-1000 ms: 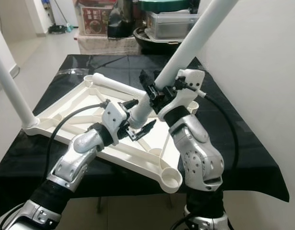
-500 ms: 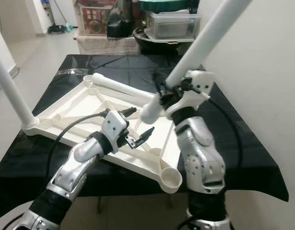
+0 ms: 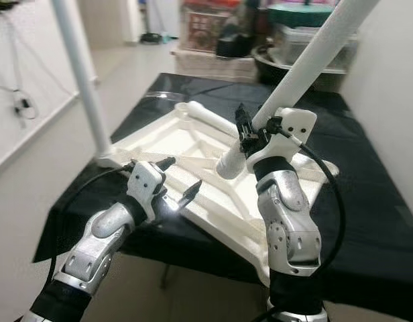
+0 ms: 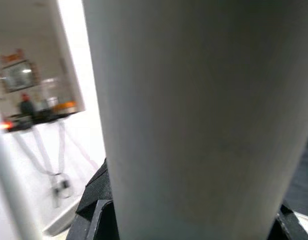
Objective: Building children table
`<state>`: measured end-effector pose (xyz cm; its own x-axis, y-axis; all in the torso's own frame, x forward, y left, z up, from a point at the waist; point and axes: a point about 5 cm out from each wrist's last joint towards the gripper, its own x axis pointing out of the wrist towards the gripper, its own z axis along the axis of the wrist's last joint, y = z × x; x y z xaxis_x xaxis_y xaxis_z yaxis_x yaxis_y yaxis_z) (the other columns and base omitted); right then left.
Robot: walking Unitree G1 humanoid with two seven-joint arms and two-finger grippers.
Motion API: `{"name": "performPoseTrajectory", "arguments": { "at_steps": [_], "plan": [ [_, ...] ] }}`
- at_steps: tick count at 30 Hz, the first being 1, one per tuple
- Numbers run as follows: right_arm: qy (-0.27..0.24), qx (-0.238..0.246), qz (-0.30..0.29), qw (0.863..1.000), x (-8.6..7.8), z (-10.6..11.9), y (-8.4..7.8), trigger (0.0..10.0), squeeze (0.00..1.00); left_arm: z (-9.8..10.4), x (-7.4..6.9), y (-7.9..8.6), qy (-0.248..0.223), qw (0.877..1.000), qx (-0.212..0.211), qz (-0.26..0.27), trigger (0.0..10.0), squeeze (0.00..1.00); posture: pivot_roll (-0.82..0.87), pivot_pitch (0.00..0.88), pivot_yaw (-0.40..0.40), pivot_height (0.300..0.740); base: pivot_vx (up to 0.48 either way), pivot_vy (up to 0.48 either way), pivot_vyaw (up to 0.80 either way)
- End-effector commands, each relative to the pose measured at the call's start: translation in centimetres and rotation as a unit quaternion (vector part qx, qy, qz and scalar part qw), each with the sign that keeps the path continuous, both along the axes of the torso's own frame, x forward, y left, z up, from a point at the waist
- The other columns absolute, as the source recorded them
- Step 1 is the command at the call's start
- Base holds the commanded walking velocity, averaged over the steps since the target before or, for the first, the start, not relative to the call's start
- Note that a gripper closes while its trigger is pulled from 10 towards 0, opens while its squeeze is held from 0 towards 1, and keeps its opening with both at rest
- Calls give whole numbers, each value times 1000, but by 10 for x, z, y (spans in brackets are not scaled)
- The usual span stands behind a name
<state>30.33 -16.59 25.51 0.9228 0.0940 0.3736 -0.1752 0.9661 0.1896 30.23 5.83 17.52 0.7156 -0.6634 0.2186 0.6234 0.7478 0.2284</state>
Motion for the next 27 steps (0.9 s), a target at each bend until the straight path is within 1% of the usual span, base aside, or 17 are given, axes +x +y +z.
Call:
{"name": "performPoseTrajectory", "arguments": {
  "at_steps": [1, 10, 12, 16, 20, 27],
  "plan": [
    [-9, 0, -10, 1000, -2, 0, -3, 10000, 0, -2, 1, 2, 4, 1000, 11, 11, 10000, 0, 56, 0, -49, 740, 0, -469, 800],
    [-3, 10, -4, 1000, -1, -2, -2, 10000, 0, -6, 5, 3, 11, 999, 25, 29, 10000, 0, 58, 0, -50, 740, 0, -476, 779],
    [-2, 20, 3, 1000, -1, -3, 0, 10000, 0, -6, 5, 3, 13, 999, 26, 30, 10000, 0, 58, 0, -50, 740, 0, -480, 0],
    [-4, 21, 4, 1000, -1, -3, 0, 10000, 0, -6, 5, 2, 15, 999, 22, 32, 10000, 0, 58, 0, -50, 740, 0, -480, 0],
    [-7, 24, 6, 1000, -1, -4, 0, 10000, 0, -5, 6, 3, 22, 999, 15, 32, 10000, 0, 61, 0, -47, 740, 0, 0, 0],
    [-14, 25, 1, 1000, -2, -2, -2, 10000, 0, -3, 7, 5, 19, 999, 11, 35, 10000, 0, 61, 0, -50, 740, 0, 0, -761]
  ]
}}
